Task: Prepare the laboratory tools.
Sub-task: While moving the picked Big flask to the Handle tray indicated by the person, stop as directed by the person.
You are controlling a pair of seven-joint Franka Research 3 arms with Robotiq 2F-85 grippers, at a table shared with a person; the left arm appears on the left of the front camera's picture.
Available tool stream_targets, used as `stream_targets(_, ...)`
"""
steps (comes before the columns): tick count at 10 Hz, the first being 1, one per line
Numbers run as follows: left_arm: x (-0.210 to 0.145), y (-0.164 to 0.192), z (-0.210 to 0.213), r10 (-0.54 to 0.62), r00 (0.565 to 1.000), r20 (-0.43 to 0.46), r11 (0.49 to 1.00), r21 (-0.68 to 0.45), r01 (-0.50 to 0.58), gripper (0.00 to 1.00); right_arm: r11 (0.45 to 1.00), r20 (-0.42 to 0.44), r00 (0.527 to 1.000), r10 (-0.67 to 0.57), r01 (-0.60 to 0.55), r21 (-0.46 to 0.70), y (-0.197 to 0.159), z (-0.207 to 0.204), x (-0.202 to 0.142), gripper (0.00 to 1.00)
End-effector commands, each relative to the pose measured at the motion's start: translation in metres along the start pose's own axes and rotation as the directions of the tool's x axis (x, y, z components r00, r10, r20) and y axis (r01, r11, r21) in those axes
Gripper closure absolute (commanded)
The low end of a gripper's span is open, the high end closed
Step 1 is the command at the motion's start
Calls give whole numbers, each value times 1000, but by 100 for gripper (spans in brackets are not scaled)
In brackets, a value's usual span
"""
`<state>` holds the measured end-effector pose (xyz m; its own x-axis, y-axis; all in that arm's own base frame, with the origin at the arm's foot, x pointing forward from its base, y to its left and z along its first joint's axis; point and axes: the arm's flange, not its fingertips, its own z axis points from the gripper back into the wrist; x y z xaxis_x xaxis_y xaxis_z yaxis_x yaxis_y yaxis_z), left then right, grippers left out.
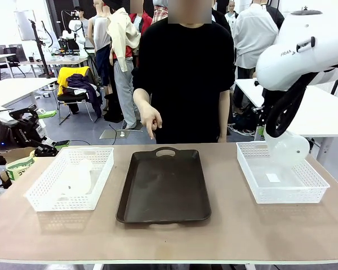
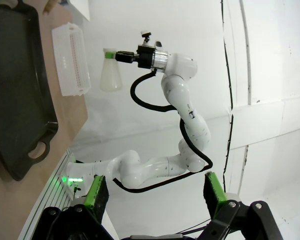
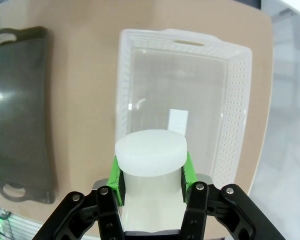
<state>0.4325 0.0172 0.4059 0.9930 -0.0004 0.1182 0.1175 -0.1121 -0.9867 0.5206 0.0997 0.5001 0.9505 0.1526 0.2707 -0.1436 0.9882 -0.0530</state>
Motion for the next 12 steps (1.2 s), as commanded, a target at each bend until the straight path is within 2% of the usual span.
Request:
stream_targets(1, -1, -3, 1, -6, 1000, -2, 1000, -7, 6, 0, 1000, 13, 1000, 10, -10, -12, 22, 20, 1, 100)
stream_targets(3, -1, -3, 1, -6, 1000, -2, 1000, -7, 6, 0, 995, 32, 997, 75, -77, 67, 53, 33, 3, 100)
stream_targets(7, -1, -3, 1, -6, 1000, -2, 1000, -7, 6, 0, 945, 18, 958, 287, -286, 156, 152, 30, 2, 100)
stream_targets(9, -1, -3, 1, -6, 1000, -2, 1000, -7, 6, 0, 909, 4, 924, 382, -377, 176, 202, 15, 3, 100)
stream_targets(10, -1, -3, 1, -6, 1000, -2, 1000, -7, 6, 0, 893, -10, 907, 422, -414, 177, 219, 6, 5, 100)
stream_targets(12, -1, -3, 1, -6, 1000, -2, 1000, -7, 6, 0, 858, -53, 879, 473, -447, 252, 246, -20, 15, 100)
